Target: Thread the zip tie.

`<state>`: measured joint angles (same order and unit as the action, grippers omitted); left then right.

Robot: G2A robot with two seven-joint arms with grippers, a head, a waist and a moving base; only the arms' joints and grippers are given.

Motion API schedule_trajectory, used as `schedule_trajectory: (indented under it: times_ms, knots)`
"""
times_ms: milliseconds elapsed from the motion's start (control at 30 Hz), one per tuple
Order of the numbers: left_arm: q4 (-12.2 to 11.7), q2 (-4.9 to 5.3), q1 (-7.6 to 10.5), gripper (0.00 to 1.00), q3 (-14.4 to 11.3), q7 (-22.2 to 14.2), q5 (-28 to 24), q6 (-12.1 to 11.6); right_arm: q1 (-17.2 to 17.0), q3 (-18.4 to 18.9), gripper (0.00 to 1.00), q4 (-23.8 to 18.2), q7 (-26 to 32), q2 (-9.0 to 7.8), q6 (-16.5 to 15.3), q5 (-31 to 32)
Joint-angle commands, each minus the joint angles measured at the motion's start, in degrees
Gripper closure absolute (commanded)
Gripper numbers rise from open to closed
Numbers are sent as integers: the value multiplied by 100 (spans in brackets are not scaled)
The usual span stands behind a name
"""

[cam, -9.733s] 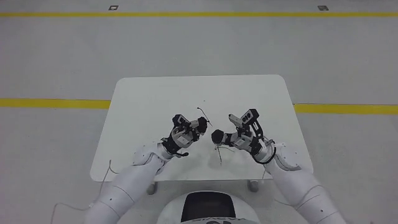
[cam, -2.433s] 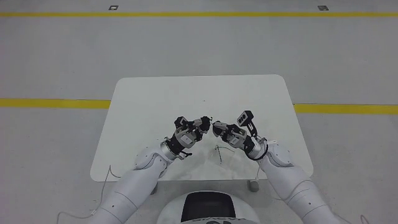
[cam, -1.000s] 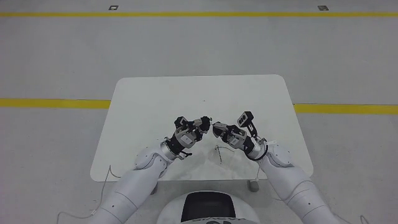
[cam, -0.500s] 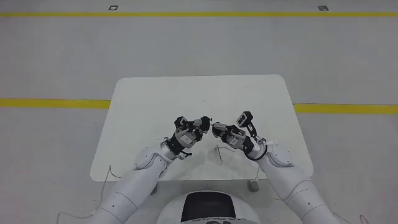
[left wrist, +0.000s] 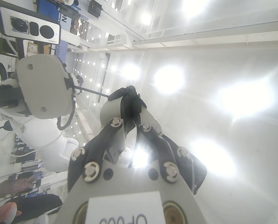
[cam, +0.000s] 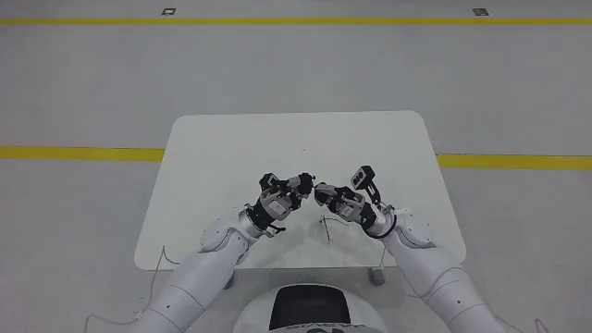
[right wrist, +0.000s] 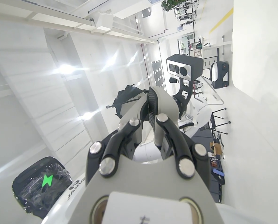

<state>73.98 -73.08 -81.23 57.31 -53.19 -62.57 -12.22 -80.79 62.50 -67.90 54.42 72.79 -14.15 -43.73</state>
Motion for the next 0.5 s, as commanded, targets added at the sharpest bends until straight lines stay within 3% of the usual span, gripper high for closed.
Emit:
schedule_trajectory:
  times_ms: [0, 467]
  knots:
    - [0, 0, 0, 100, 0, 0, 0, 0, 9, -6, 100, 6, 4, 1, 14, 11]
    - [0, 0, 0, 100, 0, 0, 0, 0, 49, -30, 100, 41, -11, 9, 52, 59]
